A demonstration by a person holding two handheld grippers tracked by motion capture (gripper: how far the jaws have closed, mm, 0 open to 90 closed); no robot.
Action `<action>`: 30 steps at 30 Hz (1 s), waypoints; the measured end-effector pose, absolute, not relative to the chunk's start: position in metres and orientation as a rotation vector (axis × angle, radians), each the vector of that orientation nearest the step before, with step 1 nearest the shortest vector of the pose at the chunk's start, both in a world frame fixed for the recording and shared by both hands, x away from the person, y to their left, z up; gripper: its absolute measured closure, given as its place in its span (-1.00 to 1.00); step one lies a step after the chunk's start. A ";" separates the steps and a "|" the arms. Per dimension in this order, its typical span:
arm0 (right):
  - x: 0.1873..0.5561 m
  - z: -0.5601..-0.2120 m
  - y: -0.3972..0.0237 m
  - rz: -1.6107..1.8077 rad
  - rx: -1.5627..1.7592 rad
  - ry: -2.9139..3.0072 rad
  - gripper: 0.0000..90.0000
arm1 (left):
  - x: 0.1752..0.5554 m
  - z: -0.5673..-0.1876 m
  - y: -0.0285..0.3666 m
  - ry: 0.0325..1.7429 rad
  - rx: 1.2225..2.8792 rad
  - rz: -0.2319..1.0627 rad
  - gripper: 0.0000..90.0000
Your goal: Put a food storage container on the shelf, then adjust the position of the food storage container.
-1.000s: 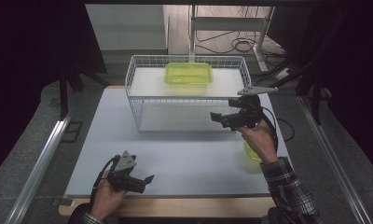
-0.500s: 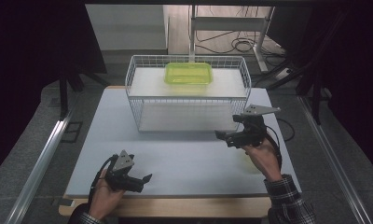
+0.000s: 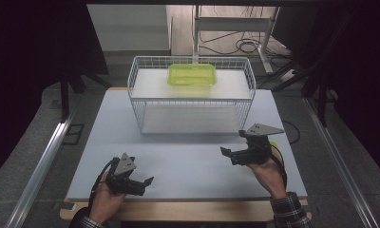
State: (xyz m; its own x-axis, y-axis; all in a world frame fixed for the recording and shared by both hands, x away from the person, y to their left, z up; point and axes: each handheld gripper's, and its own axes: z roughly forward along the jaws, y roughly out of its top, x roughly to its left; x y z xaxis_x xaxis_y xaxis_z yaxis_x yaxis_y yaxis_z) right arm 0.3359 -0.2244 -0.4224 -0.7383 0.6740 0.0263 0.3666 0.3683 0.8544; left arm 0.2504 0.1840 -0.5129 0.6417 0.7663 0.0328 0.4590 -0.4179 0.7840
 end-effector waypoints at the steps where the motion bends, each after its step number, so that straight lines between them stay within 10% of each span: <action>1: 0.335 -0.424 -0.225 1.313 0.918 2.302 -0.92 | 0.250 -0.513 0.184 0.953 2.082 0.504 -0.95; 30: 0.329 -0.475 -0.242 1.158 1.074 2.337 -0.98 | 0.249 -0.517 0.180 0.918 2.137 0.562 -0.97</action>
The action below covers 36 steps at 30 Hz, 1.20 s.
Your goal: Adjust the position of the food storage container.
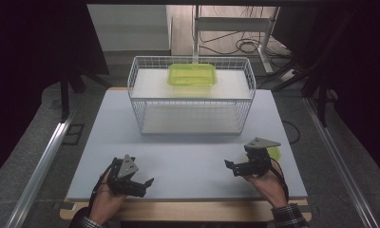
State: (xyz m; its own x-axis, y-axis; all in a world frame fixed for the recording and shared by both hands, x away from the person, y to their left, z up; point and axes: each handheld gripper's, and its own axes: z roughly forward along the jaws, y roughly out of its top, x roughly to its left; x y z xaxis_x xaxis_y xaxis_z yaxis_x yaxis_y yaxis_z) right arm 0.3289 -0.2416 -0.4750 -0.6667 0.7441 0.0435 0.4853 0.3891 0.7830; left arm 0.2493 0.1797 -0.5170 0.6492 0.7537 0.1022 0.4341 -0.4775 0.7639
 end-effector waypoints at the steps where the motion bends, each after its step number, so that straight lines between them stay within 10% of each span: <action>1: 0.330 -0.475 -0.243 1.142 1.077 2.336 -0.96 | 0.249 -0.517 0.180 0.918 2.143 0.562 -0.97; 31: 0.340 -0.454 -0.307 1.030 1.206 2.201 0.91 | 0.250 -0.519 0.177 0.918 2.158 0.561 -0.97; 36: 0.344 -0.455 -0.322 0.988 1.247 2.159 0.98 | 0.250 -0.520 0.176 0.917 2.162 0.561 -0.97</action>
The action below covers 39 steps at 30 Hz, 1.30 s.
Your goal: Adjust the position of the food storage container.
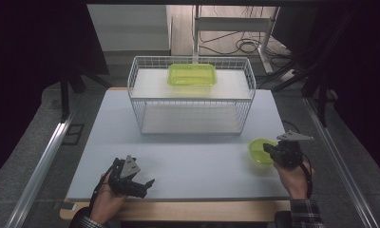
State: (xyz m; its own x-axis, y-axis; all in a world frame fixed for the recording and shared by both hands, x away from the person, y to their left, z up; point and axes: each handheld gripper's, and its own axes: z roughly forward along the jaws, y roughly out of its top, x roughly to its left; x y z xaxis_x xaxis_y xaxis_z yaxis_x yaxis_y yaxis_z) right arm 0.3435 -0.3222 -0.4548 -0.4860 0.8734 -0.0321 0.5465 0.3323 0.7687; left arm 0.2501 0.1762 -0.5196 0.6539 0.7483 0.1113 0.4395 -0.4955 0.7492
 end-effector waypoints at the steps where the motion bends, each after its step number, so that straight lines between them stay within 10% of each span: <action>1: 0.344 -0.455 -0.325 0.984 1.257 2.149 0.98 | 0.250 -0.520 0.176 0.916 2.162 0.561 -0.97; 39: 0.358 -0.477 -0.350 0.860 1.392 2.080 0.98 | 0.250 -0.521 0.174 0.908 2.183 0.566 -0.97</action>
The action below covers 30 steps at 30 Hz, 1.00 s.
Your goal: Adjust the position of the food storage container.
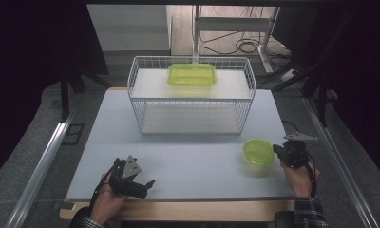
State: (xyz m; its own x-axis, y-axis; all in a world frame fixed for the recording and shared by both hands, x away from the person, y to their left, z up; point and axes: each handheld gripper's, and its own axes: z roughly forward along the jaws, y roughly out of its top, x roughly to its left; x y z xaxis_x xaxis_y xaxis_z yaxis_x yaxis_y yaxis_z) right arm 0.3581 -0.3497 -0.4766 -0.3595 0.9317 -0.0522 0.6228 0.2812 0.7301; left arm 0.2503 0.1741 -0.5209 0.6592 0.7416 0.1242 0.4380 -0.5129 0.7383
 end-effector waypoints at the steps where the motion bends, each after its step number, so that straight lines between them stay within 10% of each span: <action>1: 0.358 -0.477 -0.347 0.864 1.393 2.084 0.98 | 0.250 -0.521 0.174 0.908 2.184 0.567 -0.97; 30: 0.342 -0.480 -0.285 0.985 1.310 2.279 0.97 | 0.250 -0.521 0.173 0.903 2.191 0.564 -0.97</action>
State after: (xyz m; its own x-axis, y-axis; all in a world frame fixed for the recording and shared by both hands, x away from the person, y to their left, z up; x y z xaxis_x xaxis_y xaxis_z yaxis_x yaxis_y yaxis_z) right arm 0.3418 -0.2846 -0.4803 -0.5213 0.8518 0.0520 0.6213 0.3371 0.7073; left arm 0.2499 0.1728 -0.5213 0.6635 0.7374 0.1266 0.4368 -0.5192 0.7346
